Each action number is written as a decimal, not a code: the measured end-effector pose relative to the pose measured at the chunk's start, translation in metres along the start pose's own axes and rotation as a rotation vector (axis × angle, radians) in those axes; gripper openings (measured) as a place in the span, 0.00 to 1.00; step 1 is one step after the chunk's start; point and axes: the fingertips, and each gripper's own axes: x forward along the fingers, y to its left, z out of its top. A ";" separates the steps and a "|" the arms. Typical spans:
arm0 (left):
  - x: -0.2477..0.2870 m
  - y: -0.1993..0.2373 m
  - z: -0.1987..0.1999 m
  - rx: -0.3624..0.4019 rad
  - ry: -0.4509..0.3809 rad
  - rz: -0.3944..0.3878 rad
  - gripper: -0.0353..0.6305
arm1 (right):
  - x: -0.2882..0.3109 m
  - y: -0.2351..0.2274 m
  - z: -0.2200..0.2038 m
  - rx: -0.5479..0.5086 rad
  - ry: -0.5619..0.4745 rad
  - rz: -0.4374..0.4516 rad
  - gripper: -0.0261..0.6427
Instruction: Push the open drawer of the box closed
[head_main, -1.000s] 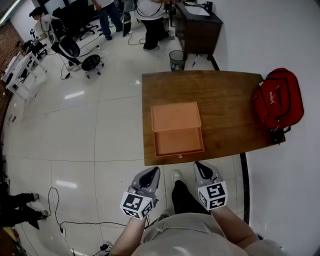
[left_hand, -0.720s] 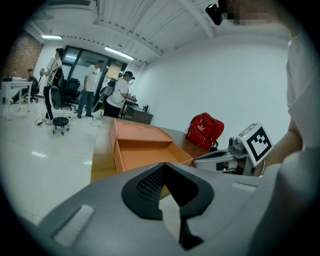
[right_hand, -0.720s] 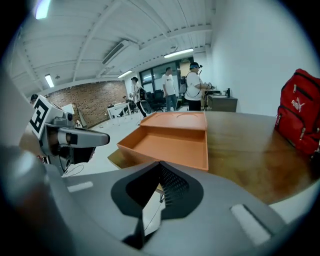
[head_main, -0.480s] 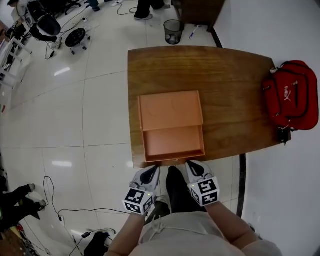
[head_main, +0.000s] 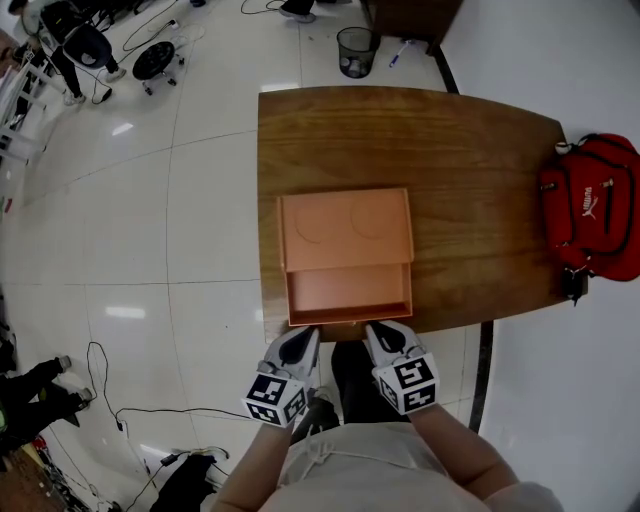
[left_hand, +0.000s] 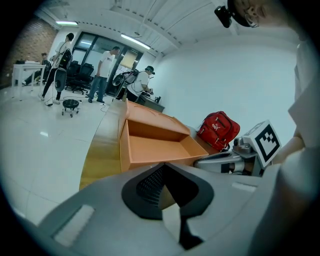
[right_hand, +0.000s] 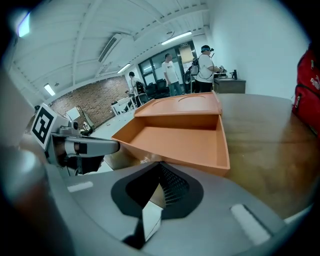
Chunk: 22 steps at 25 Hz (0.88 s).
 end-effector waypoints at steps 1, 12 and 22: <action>0.002 0.001 0.002 -0.002 -0.001 0.003 0.06 | 0.002 -0.001 0.002 -0.003 0.003 0.004 0.04; 0.033 0.012 0.036 -0.015 -0.025 0.037 0.06 | 0.023 -0.022 0.035 -0.030 0.000 0.021 0.04; 0.052 0.027 0.067 -0.022 -0.060 0.049 0.06 | 0.038 -0.042 0.068 -0.023 -0.029 0.006 0.04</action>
